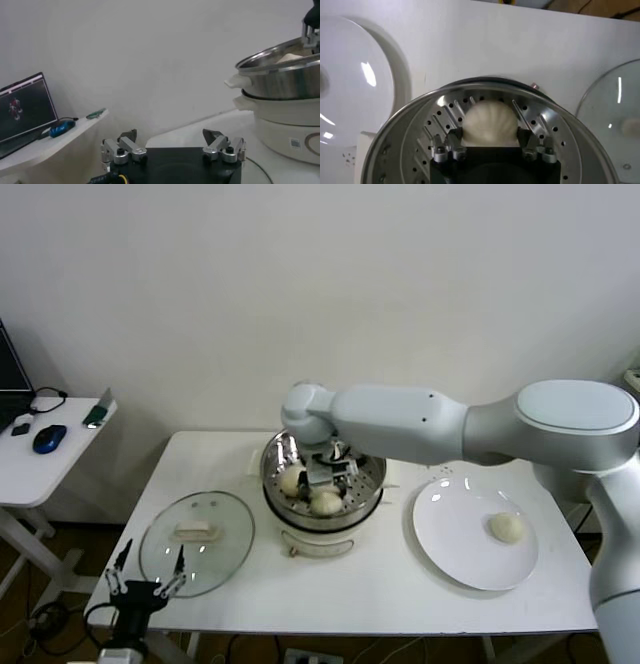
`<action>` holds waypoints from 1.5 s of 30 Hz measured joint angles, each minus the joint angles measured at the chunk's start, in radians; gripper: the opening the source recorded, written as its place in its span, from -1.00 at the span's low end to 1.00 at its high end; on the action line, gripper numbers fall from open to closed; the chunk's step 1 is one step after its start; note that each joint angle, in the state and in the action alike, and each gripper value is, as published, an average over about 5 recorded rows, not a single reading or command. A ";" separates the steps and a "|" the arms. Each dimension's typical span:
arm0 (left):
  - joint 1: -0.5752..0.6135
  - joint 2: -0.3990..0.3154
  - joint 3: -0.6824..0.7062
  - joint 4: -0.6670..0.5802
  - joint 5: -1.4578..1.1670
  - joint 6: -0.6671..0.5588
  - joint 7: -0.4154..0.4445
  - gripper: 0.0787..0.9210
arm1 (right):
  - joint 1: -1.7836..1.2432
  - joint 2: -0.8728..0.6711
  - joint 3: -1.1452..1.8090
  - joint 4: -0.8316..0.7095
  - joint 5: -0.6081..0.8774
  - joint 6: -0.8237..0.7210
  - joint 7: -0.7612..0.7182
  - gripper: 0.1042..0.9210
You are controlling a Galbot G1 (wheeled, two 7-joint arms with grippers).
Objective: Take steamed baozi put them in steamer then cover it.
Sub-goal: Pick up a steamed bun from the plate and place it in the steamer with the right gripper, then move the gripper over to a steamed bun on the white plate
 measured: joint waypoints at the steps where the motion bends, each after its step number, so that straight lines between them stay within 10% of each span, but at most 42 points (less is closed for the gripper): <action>1: 0.001 0.000 -0.001 0.000 0.000 0.000 0.000 0.77 | 0.000 -0.001 0.000 0.000 0.000 -0.001 -0.002 0.69; 20: 0.000 -0.001 -0.005 0.004 -0.004 -0.007 -0.001 0.77 | 0.089 -0.102 0.040 -0.045 0.081 -0.085 0.041 0.76; 45: -0.016 -0.010 -0.003 -0.003 -0.004 0.005 0.001 0.77 | -0.040 -0.680 0.052 -0.061 0.381 -0.646 0.152 0.76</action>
